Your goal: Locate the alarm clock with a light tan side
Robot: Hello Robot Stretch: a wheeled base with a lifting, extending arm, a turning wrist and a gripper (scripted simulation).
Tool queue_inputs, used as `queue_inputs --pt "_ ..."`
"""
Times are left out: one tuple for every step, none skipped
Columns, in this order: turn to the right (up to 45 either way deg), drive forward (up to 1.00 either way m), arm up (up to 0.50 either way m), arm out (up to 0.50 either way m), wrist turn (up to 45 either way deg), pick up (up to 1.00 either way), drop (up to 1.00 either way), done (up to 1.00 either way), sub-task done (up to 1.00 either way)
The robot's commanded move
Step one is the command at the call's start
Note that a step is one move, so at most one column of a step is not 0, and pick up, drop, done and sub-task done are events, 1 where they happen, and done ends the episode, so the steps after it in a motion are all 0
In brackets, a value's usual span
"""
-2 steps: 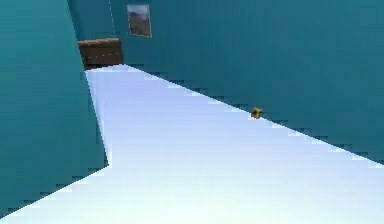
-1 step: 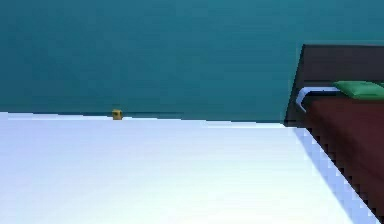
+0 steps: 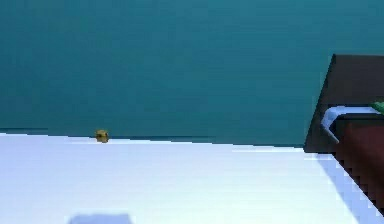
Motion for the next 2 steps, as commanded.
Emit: queue_inputs --pt "45.0 0.00 0.00 0.00 0.0 0.00 0.00 0.00 0.00" --pt "21.0 0.00 0.00 0.00 0.0 0.00 0.00 0.00 0.00"
